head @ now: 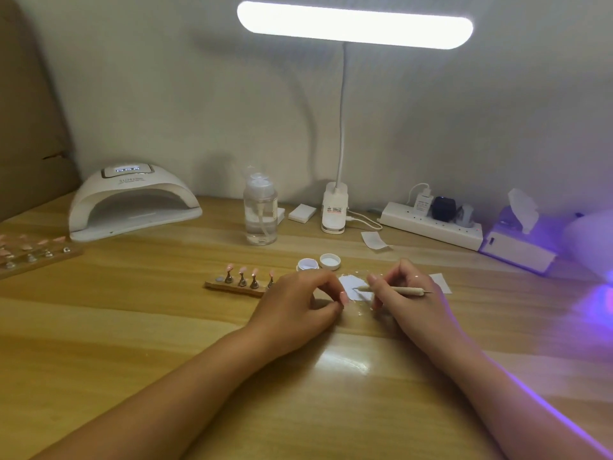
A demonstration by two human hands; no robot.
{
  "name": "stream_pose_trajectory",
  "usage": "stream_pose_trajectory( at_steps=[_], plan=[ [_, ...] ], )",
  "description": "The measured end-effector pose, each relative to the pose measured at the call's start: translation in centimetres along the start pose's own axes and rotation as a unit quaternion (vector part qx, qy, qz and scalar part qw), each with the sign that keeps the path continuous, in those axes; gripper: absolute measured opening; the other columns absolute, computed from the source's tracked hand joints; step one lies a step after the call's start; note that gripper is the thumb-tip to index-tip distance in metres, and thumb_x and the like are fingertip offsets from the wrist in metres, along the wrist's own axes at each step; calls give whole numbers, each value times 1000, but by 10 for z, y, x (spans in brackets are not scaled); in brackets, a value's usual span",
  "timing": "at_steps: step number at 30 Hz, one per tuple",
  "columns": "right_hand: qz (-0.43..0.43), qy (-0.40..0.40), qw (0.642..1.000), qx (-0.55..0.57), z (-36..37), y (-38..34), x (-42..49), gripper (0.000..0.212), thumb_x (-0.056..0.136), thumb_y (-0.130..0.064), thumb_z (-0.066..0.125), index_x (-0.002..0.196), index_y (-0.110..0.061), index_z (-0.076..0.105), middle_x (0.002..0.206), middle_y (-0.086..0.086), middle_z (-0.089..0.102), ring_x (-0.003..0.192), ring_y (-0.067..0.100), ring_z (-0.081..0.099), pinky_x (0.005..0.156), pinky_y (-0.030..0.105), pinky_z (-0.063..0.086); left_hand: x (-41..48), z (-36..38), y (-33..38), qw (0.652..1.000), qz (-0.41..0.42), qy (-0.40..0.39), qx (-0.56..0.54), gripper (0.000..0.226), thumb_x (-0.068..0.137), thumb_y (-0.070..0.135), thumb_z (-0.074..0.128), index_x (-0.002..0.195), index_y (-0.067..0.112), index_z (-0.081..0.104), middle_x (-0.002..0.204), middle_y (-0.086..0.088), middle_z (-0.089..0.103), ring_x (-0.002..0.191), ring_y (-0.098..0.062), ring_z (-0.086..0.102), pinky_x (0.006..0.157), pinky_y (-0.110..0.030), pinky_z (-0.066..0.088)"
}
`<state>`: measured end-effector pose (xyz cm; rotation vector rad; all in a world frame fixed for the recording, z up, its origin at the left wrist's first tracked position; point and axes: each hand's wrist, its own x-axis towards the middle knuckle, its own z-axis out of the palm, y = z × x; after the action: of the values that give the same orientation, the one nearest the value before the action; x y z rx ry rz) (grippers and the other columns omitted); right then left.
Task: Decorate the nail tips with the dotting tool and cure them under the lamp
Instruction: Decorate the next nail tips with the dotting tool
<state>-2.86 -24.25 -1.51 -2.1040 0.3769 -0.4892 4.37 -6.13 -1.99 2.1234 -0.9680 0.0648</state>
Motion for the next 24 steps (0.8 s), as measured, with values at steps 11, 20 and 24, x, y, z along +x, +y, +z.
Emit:
stream_pose_trajectory(
  at_steps=[11,20,24],
  plan=[
    [10,19,976,218,-1,-9,4,11,94,-32,66,93,-22,64,80,0,75,55,8,61,44,20,44,5,2,-4,1000,-12,-3,6,23,85,29,70,73,45,59,74,40,55,65,10,52,58,-20,30],
    [82,89,950,287,7,-12,-2,13,93,-21,66,87,-14,57,61,-2,69,45,4,54,41,17,43,5,3,-3,1000,-10,-8,-16,19,83,27,72,77,42,63,79,35,62,59,10,55,61,-24,35],
    [60,70,947,308,12,-16,-12,20,88,-11,62,71,-17,53,52,0,58,39,7,45,37,17,37,5,2,-3,999,-12,-13,-27,20,83,23,72,76,40,63,80,34,63,57,10,56,61,-25,35]
  ],
)
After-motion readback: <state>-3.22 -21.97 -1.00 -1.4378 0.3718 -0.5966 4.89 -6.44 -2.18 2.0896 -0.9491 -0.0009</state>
